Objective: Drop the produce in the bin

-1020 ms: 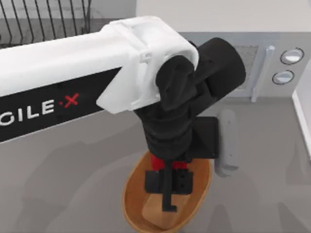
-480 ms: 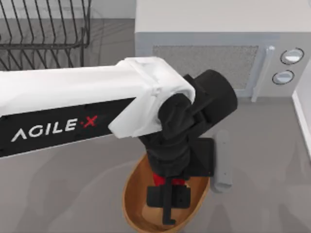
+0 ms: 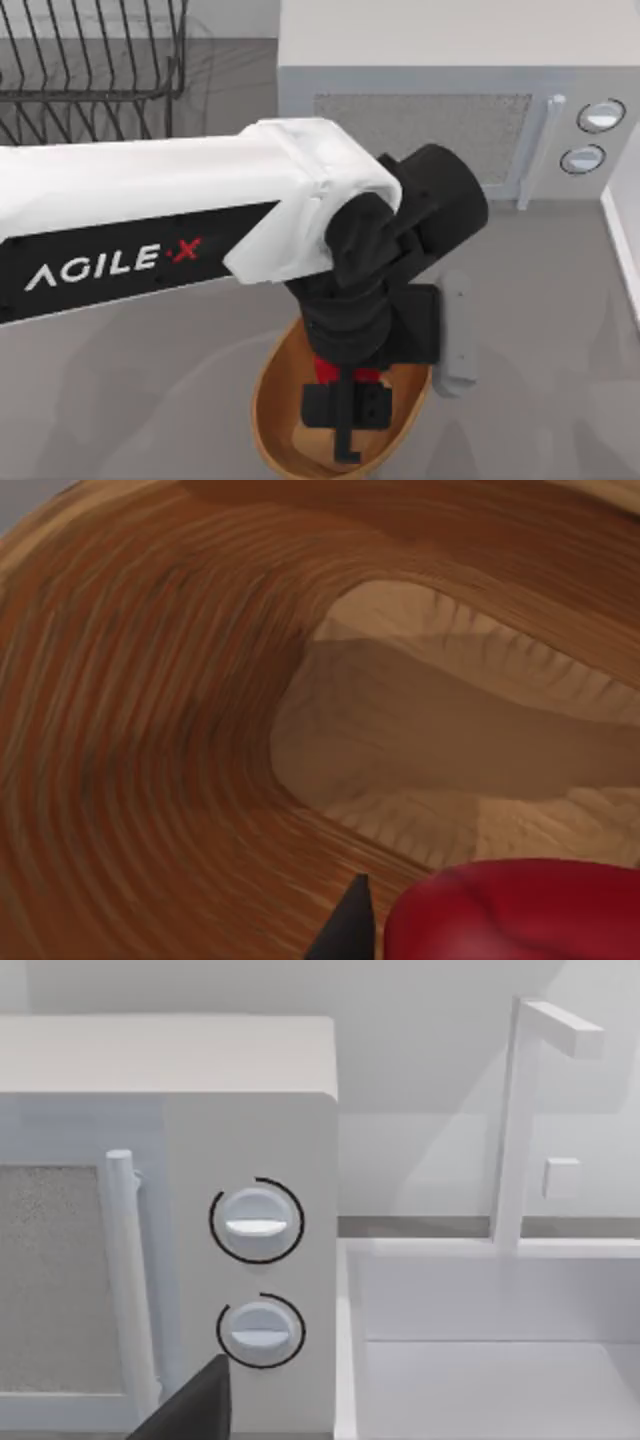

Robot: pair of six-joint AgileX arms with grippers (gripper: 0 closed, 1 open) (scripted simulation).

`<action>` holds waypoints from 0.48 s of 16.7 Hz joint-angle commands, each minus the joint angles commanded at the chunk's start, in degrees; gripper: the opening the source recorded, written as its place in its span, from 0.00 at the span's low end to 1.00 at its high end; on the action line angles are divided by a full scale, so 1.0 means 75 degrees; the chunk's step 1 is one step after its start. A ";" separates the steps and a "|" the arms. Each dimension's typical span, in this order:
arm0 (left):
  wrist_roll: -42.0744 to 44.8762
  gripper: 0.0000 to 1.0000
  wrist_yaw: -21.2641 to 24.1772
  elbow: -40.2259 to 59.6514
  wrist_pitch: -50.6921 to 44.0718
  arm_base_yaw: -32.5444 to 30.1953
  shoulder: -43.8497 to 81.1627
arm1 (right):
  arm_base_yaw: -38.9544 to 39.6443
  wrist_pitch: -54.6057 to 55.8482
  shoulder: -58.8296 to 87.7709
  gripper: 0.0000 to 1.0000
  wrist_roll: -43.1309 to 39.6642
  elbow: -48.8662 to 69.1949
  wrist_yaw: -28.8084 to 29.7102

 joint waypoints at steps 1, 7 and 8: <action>0.0000 0.60 0.0000 0.0000 0.0000 0.0000 0.0000 | 0.0000 0.0000 0.0000 1.00 0.0000 0.0000 0.0000; 0.0000 1.00 0.0000 0.0000 0.0000 0.0000 0.0000 | 0.0000 0.0000 0.0000 1.00 0.0000 0.0000 0.0000; 0.0000 1.00 0.0000 0.0000 0.0000 0.0000 0.0000 | 0.0000 0.0000 0.0000 1.00 0.0000 0.0000 0.0000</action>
